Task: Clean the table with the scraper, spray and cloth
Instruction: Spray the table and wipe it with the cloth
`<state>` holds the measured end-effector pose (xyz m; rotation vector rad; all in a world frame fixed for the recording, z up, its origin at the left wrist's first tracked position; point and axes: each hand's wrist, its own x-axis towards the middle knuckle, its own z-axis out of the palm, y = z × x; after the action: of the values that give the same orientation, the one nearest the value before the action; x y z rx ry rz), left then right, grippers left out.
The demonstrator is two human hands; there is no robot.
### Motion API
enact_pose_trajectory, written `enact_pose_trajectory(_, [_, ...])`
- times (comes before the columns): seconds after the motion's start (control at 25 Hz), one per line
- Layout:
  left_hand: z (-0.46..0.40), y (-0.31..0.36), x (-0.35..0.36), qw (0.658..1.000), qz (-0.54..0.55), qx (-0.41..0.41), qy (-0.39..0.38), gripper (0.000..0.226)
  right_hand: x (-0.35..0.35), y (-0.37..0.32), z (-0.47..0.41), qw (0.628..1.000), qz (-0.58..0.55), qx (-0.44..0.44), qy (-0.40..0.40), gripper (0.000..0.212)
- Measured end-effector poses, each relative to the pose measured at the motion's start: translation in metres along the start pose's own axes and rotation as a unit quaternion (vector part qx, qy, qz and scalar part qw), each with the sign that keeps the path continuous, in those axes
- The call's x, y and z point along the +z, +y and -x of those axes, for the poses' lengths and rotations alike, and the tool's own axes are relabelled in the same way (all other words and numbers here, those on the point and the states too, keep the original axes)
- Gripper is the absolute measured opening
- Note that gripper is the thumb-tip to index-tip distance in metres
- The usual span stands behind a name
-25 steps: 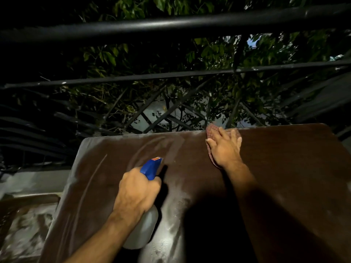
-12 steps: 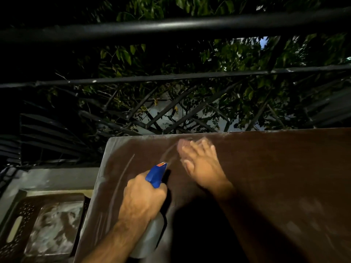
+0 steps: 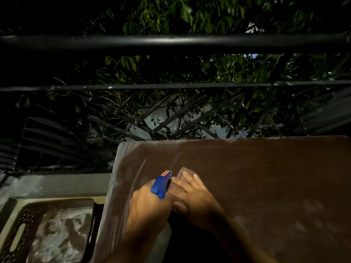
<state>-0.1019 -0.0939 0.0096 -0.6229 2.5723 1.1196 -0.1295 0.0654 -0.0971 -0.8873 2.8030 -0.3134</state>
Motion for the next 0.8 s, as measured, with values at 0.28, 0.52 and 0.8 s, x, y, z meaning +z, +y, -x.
enact_pose_trajectory(0.28, [-0.002,0.011,0.008,0.999,-0.032,0.005,0.021,0.02,-0.043,0.181,0.021,0.903,-0.036,0.408,0.13,0.052])
enact_pose_trajectory(0.52, [-0.001,0.009,0.011,0.997,-0.035,-0.01,0.067,0.03,-0.045,0.169,-0.017,0.902,-0.03,0.411,0.131,0.051])
enact_pose_trajectory(0.8, [0.0,0.008,0.014,0.995,-0.063,-0.008,0.076,0.013,-0.034,0.123,-0.03,0.982,-0.034,0.163,0.088,0.05])
